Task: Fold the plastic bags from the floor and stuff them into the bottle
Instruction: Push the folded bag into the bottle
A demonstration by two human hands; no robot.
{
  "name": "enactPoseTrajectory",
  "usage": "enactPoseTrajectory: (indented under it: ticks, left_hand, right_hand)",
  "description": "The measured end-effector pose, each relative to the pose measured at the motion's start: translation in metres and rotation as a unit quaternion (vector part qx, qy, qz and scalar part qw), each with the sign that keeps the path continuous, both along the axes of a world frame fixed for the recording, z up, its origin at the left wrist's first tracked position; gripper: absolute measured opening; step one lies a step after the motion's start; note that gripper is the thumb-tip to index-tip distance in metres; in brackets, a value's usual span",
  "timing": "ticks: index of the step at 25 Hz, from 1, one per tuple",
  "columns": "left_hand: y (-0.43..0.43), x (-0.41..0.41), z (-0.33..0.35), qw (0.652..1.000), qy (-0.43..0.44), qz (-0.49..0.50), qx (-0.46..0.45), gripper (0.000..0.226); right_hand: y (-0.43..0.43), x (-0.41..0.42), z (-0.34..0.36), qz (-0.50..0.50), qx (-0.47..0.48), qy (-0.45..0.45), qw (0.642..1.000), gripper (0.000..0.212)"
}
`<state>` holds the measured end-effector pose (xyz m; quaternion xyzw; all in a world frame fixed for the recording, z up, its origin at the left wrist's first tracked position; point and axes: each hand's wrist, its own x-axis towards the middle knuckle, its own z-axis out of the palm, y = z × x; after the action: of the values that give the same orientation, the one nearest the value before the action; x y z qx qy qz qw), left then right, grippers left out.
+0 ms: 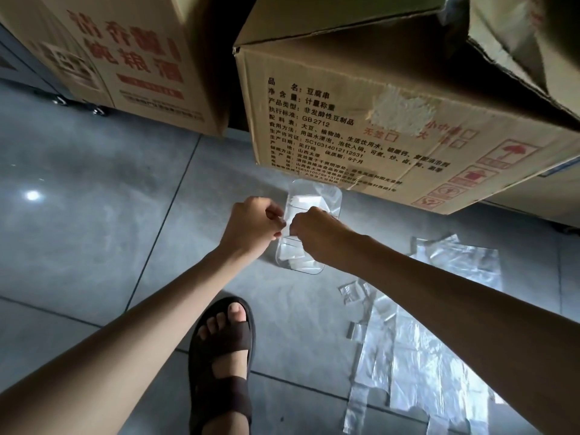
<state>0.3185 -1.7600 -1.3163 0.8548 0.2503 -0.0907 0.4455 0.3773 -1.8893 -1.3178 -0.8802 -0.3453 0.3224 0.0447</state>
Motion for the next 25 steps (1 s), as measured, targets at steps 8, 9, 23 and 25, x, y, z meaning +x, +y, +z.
enactPoseTrajectory:
  ticks: [8,9,23,25]
  left_hand:
    - [-0.001,0.0,-0.001,1.0,0.003,-0.002,0.006,0.008]
    - [-0.003,0.0,-0.001,1.0,0.008,0.001,0.006,0.007]
    - [-0.123,-0.01,0.149,0.923,0.053,-0.373,0.077,0.019]
    - [-0.149,-0.018,0.155,0.899,0.067,-0.423,0.095,0.023]
  right_hand:
    - [0.016,0.001,0.011,0.045,-0.089,0.053,0.994,0.038]
    - [0.012,0.001,0.017,0.04,-0.08,0.054,0.994,0.035]
    - [-0.274,-0.062,0.021,-0.366,0.086,0.019,0.927,0.027]
    - [-0.301,-0.086,0.002,-0.37,0.013,0.036,0.928,0.044]
